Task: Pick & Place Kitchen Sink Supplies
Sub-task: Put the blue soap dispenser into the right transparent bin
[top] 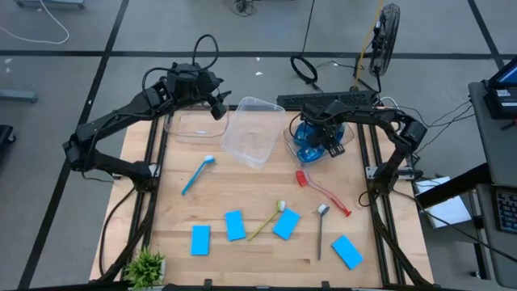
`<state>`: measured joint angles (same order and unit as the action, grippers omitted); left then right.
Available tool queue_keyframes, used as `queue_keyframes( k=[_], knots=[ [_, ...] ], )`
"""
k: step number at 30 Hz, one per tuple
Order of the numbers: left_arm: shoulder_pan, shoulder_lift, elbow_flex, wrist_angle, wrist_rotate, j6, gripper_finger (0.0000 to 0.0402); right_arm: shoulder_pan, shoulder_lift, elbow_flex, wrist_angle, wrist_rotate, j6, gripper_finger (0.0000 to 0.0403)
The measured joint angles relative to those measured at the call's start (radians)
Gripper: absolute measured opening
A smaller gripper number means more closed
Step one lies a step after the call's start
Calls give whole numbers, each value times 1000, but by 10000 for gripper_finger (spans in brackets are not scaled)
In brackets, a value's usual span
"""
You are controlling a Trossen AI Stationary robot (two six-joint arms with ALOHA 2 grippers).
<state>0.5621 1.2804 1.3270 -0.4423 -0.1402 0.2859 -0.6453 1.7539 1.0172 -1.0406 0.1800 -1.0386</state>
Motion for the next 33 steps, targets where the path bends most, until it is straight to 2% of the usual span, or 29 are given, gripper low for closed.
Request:
queue_keyframes(
  k=[17, 33],
  knots=[
    [0, 0, 0, 0, 0, -2, 214, 0, -2, -21, 29, -23, 16, 162],
    [0, 0, 0, 0, 0, -6, 214, 0, -7, -51, 91, 4, 2, 162]
  ],
)
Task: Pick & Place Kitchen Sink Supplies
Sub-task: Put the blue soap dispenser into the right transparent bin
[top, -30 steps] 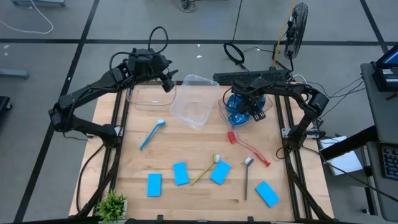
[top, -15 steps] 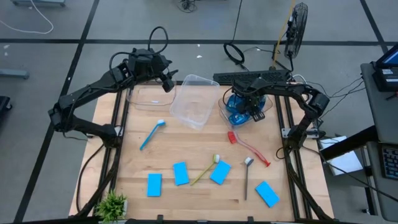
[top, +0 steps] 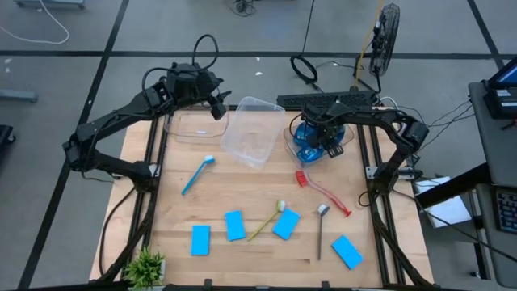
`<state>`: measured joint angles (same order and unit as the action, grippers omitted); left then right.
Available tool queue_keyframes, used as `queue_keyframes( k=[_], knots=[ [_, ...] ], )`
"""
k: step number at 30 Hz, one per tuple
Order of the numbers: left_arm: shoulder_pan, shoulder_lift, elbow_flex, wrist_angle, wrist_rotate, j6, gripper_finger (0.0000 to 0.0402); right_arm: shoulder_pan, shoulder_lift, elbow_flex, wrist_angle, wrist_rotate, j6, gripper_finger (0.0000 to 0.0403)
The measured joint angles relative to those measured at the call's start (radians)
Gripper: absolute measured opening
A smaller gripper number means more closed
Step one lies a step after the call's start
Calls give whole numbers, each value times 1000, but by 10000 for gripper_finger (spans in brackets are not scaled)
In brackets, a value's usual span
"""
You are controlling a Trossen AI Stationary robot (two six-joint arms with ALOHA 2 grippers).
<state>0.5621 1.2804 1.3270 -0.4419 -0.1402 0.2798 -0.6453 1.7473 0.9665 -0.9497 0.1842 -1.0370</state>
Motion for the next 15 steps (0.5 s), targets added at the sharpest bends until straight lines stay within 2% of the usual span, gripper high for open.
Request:
queue_keyframes(
  k=[6, 15],
  knots=[
    [0, 0, 0, 0, 0, 3, 214, 0, 0, -6, 2, -8, 3, 158],
    [0, 0, 0, 0, 0, 4, 214, 0, -3, -19, 20, 1, -4, 129]
  ],
)
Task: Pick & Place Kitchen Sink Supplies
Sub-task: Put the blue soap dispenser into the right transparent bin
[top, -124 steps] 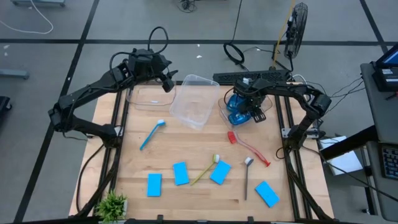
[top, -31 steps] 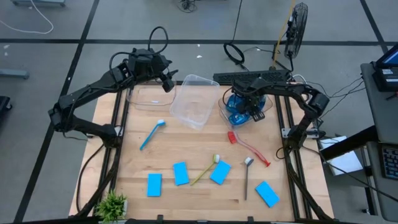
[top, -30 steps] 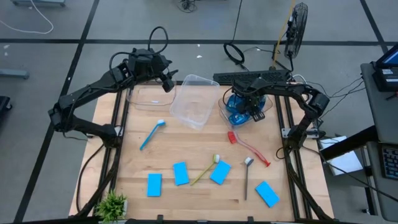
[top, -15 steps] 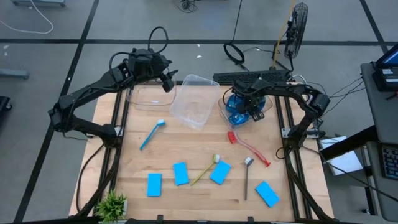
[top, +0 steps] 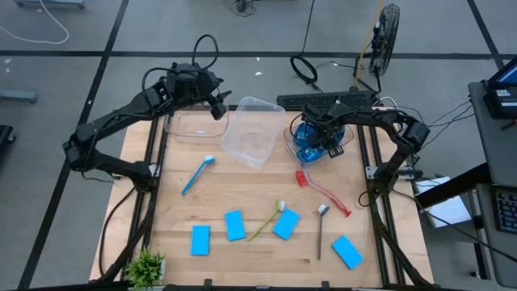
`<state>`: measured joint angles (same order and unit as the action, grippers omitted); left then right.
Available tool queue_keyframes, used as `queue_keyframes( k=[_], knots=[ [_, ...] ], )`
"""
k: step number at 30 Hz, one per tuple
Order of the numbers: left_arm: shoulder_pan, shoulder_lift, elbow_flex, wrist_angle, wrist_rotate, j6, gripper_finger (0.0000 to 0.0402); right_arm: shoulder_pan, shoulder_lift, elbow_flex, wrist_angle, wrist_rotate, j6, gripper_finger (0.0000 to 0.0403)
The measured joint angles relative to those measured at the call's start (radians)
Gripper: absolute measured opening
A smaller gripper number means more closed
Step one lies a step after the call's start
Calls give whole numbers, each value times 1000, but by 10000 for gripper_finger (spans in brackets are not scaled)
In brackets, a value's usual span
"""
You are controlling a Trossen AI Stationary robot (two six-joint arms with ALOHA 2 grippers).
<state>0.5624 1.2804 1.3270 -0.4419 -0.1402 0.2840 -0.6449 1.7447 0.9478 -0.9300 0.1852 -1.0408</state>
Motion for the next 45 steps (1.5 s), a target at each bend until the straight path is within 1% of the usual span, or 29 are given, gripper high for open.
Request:
queue_keyframes(
  k=[7, 12, 17, 20, 27, 33, 40, 42, 45],
  knots=[
    [0, 0, 0, 0, 0, 1, 214, 0, 0, -2, 11, 5, 3, 128],
    [0, 0, 0, 0, 0, 1, 214, 3, 0, -3, 26, 71, 3, 127],
    [0, 0, 0, 0, 0, 0, 214, 8, 0, -3, 29, 93, 4, 127],
    [0, 0, 0, 0, 0, -1, 214, 16, 0, -1, 30, 135, 3, 126],
    [-2, 0, 0, 1, 1, -4, 214, 23, -37, 6, 20, 169, 6, 103],
    [-2, 0, 0, 1, 3, -6, 214, 23, -38, 7, 16, 166, 8, 97],
    [-4, 0, 0, 0, 5, -8, 214, 21, -39, 7, 21, 137, 7, 97],
    [-4, 0, 0, 1, 5, -8, 214, 21, -39, 7, 20, 128, 8, 100],
    [-4, 0, 0, 0, 5, -8, 214, 17, -39, 7, 13, 80, 13, 114]
  ],
)
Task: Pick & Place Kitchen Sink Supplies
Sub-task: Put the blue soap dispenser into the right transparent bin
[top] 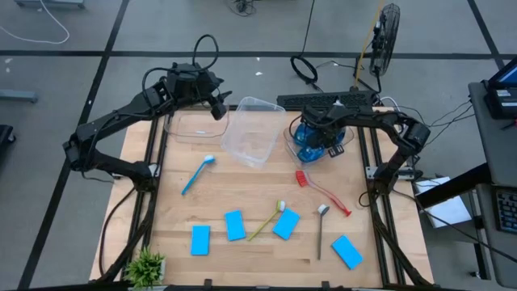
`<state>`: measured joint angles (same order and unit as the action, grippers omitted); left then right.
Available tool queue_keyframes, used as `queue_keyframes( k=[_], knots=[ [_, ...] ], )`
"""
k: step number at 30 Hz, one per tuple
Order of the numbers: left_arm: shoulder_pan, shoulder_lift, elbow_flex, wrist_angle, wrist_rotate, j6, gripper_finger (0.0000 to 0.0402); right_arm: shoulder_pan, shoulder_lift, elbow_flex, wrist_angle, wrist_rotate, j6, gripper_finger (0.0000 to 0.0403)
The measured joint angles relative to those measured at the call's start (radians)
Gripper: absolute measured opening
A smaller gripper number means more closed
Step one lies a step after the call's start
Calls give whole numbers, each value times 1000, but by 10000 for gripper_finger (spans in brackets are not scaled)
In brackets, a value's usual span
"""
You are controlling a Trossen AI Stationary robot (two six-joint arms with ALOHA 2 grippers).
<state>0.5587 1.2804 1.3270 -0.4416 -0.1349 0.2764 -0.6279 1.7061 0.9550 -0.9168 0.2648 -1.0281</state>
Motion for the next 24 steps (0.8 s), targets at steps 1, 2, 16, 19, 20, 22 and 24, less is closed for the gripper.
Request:
queue_keyframes(
  k=[1, 2, 16, 19, 20, 22, 24],
  knots=[
    [0, 0, 0, 0, 0, 0, 214, -1, 0, 0, 0, -18, 12, 121],
    [0, 0, 0, 0, 0, 0, 214, -1, 4, 0, 1, -29, 25, 128],
    [0, 0, 0, -1, 0, 0, 214, -10, 44, 5, 18, -118, 89, 153],
    [0, 0, 0, -1, 0, 4, 214, -6, 44, 5, 27, -128, 97, 152],
    [0, 0, 0, -1, 0, 4, 214, -3, 44, 5, 27, -130, 96, 152],
    [0, 0, 0, -2, 0, 5, 214, -1, 44, 5, 34, -128, 96, 151],
    [0, 0, 0, -2, 0, 7, 214, -1, 44, 5, 48, -130, 96, 151]
  ],
)
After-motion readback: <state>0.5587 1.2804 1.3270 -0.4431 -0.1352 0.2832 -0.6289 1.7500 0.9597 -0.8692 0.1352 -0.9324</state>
